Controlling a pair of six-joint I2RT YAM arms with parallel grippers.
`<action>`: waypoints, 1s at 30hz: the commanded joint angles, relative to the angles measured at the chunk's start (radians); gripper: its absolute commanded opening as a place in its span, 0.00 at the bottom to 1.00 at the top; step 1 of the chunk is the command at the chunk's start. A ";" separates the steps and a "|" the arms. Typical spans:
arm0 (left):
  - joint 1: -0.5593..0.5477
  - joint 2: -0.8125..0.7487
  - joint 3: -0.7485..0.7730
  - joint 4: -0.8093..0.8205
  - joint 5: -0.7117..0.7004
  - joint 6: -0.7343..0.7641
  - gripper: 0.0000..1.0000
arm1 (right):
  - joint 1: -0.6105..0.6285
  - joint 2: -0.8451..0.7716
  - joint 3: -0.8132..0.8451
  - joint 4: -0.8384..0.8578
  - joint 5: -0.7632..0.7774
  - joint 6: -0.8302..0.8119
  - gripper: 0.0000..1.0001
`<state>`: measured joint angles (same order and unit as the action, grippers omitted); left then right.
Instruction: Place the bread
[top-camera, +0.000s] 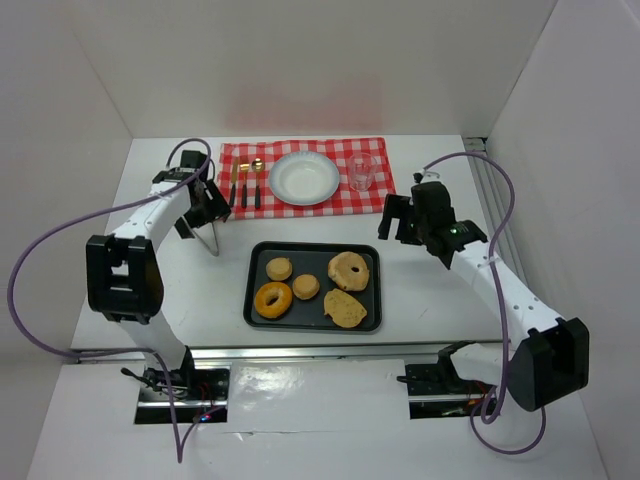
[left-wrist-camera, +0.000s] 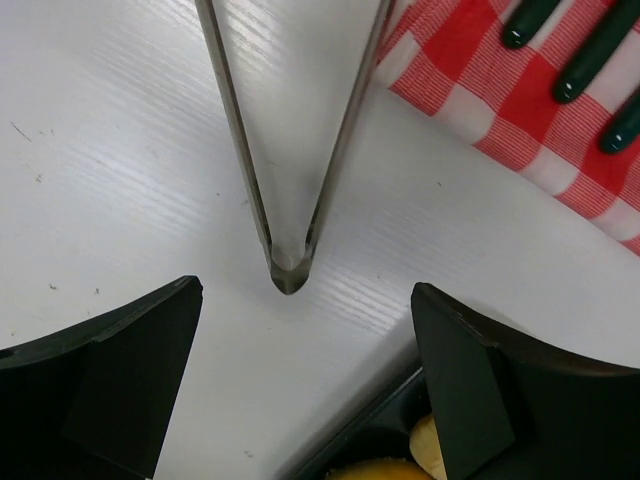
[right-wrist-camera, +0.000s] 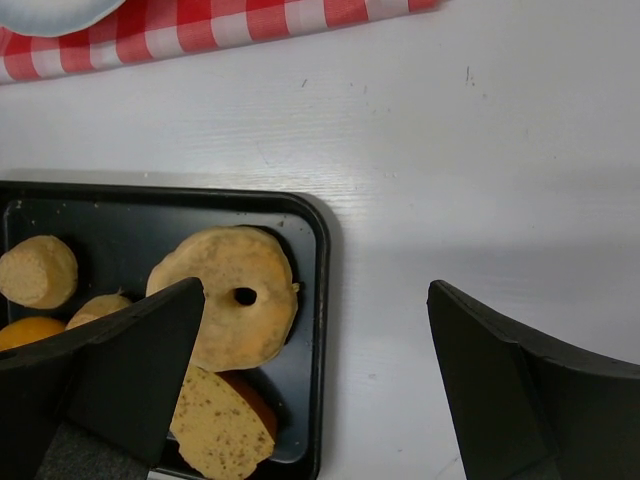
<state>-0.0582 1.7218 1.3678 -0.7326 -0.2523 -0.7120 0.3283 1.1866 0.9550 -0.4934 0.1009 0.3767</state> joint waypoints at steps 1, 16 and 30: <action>0.015 0.025 0.031 0.013 -0.031 -0.052 0.99 | -0.005 0.011 -0.002 0.072 -0.010 -0.001 1.00; 0.078 0.222 0.040 0.053 -0.071 -0.084 0.98 | -0.005 0.022 -0.021 0.075 -0.007 -0.001 1.00; 0.144 0.398 0.214 0.052 -0.053 0.008 0.99 | -0.005 0.042 -0.021 0.113 -0.049 0.021 1.00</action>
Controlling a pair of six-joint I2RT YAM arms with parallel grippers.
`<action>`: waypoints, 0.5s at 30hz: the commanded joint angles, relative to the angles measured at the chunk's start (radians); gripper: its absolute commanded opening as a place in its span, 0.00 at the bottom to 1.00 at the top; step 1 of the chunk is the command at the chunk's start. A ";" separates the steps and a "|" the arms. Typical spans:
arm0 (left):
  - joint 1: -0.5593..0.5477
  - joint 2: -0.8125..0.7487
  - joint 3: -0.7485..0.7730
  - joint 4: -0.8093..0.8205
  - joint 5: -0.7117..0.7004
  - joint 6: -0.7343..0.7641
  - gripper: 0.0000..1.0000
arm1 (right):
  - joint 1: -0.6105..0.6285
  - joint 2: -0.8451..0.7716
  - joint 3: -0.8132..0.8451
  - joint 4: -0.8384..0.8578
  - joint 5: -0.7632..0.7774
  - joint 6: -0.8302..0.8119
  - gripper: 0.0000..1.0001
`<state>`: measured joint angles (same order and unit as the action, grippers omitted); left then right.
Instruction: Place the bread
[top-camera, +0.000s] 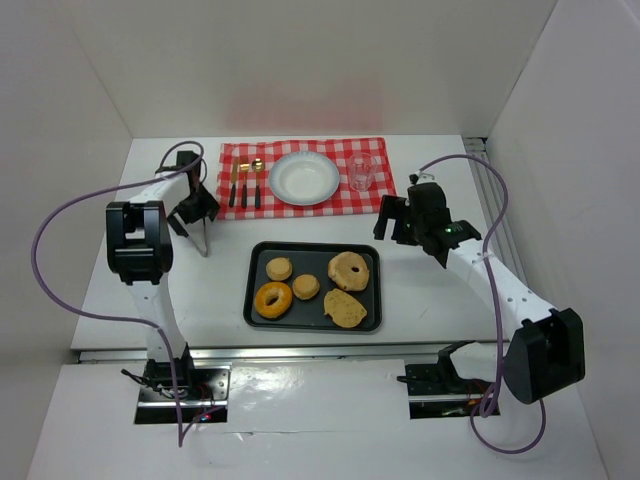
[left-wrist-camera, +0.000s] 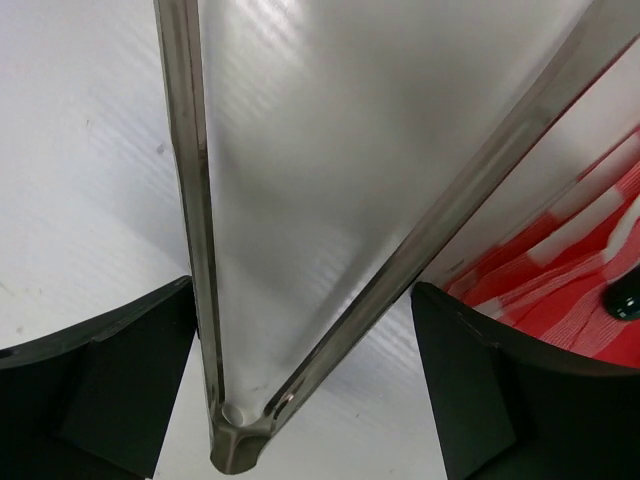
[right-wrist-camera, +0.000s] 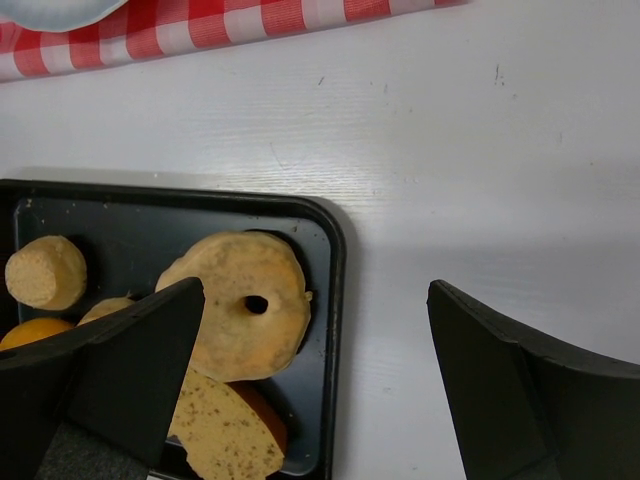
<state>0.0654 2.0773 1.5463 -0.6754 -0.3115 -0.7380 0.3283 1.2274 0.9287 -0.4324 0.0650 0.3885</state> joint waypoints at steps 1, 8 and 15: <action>0.033 0.043 0.035 -0.006 0.006 0.043 0.99 | -0.005 0.001 0.005 0.052 -0.013 0.009 1.00; 0.074 0.090 0.100 0.005 0.029 0.078 0.99 | -0.005 0.001 0.005 0.080 -0.013 0.020 1.00; 0.083 0.043 0.081 0.056 0.083 0.092 0.48 | -0.005 0.012 0.005 0.080 -0.022 0.020 1.00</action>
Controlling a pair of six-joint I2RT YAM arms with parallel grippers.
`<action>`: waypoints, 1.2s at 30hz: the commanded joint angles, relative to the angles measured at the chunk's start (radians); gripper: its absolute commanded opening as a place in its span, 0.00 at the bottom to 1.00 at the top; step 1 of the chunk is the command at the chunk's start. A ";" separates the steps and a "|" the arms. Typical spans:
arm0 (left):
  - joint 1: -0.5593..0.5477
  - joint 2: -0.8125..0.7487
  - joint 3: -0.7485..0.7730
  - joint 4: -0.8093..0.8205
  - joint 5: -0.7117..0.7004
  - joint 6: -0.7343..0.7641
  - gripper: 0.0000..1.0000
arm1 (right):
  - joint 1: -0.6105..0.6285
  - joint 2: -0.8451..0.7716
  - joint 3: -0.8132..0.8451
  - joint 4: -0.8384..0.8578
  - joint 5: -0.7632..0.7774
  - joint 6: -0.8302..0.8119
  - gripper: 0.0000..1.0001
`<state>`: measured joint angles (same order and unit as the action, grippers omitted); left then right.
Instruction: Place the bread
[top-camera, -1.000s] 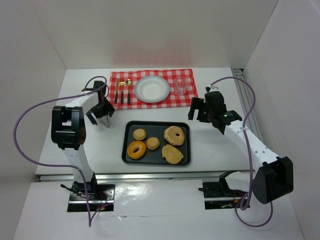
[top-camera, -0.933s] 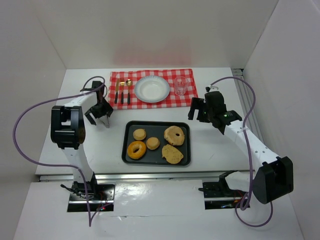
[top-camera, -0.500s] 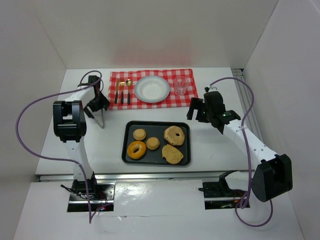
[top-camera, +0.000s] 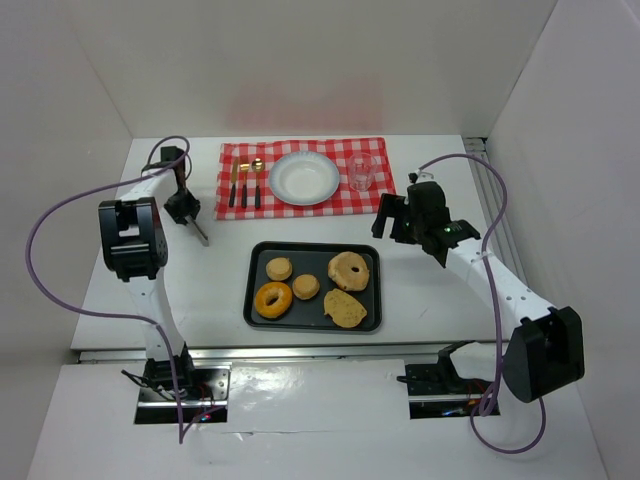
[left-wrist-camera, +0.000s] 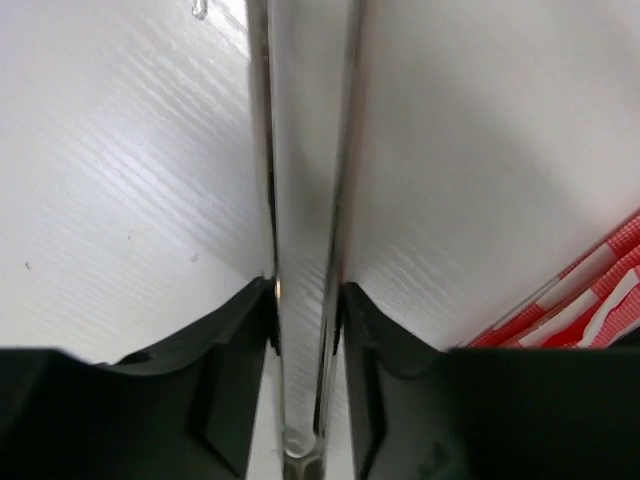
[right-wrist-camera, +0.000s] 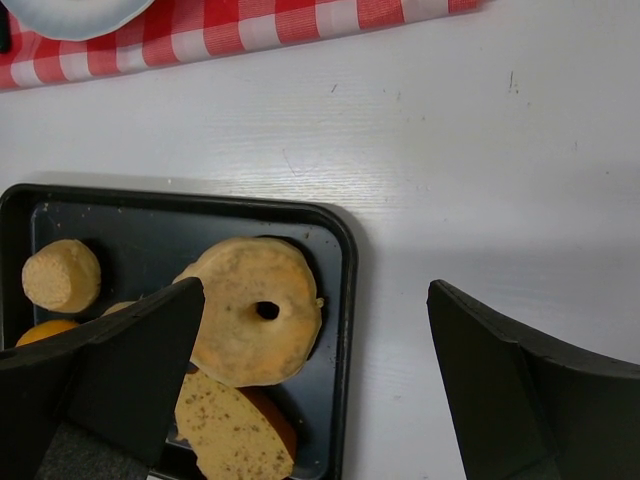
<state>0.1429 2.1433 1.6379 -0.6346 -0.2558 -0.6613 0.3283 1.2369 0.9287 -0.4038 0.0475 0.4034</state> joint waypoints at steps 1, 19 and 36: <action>0.006 -0.037 -0.022 0.027 0.027 0.015 0.43 | -0.005 0.003 0.005 0.051 -0.005 0.005 1.00; -0.345 -0.692 -0.217 -0.134 0.316 0.282 0.41 | -0.005 -0.083 0.035 -0.015 0.034 0.005 1.00; -0.879 -1.134 -0.543 -0.312 0.412 0.054 0.51 | -0.005 -0.140 0.062 -0.070 0.123 0.005 1.00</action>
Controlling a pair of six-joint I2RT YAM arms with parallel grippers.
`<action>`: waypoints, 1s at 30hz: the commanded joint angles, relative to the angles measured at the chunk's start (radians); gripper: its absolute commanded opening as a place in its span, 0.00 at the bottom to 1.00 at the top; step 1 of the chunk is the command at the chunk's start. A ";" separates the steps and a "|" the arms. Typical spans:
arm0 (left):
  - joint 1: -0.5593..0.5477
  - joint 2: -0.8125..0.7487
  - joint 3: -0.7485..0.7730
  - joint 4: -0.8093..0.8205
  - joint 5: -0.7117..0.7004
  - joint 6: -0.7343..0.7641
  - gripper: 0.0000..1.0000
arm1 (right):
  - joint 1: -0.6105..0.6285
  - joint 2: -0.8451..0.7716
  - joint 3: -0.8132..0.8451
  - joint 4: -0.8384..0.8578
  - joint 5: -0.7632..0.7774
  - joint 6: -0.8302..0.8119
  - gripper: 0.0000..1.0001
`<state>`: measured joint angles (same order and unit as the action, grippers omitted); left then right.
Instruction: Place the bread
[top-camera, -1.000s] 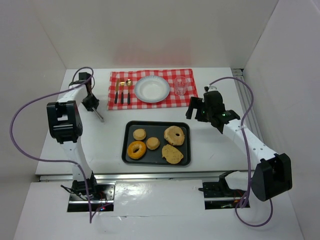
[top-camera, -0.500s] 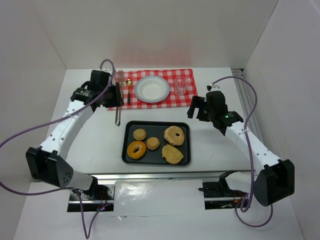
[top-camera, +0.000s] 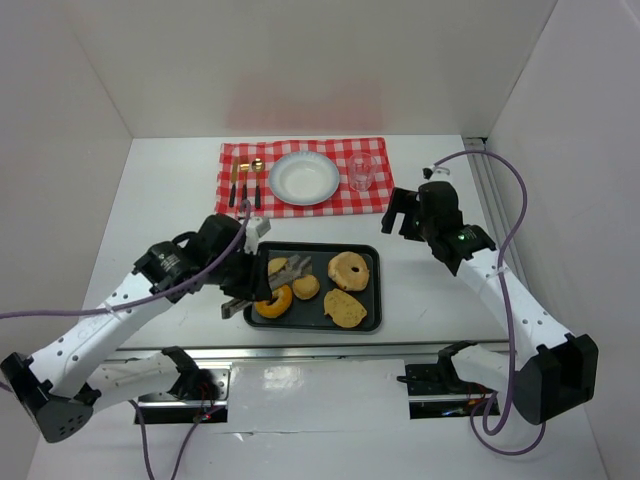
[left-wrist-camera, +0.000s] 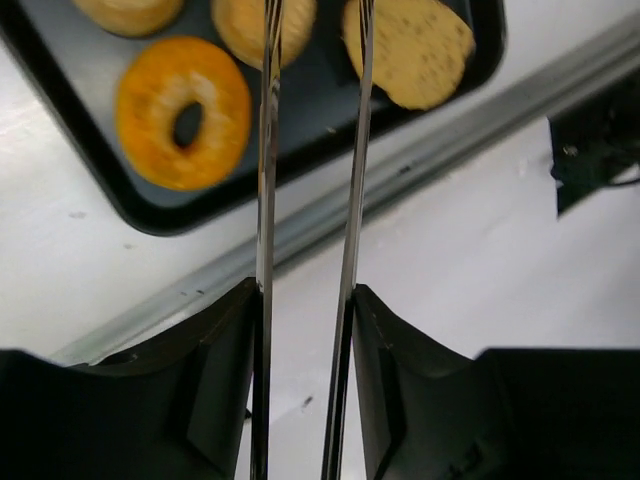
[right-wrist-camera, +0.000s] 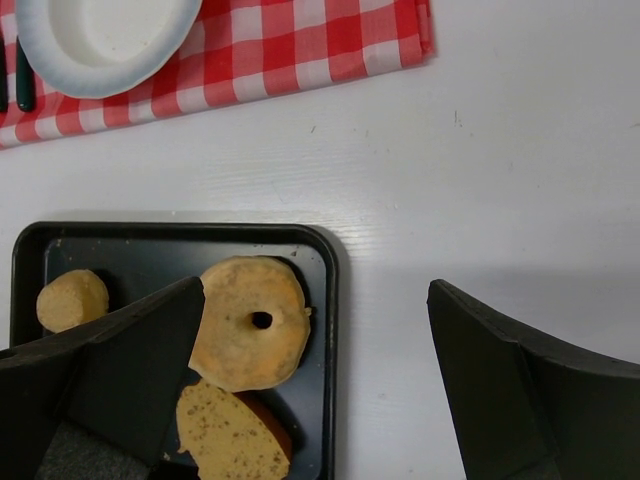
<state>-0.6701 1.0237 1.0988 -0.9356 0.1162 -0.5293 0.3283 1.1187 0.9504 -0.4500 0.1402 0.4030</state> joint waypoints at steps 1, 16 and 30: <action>-0.122 -0.014 -0.004 -0.011 0.030 -0.112 0.53 | -0.005 -0.031 0.041 -0.024 0.030 0.005 1.00; -0.307 0.145 -0.034 0.081 -0.131 -0.313 0.59 | -0.005 -0.049 0.041 -0.042 0.021 0.005 1.00; -0.149 0.111 -0.217 0.337 0.135 -0.248 0.60 | -0.005 -0.040 0.050 -0.052 0.030 -0.004 1.00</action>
<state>-0.8326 1.1671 0.8845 -0.6960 0.1638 -0.8059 0.3283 1.0950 0.9524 -0.4793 0.1539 0.4026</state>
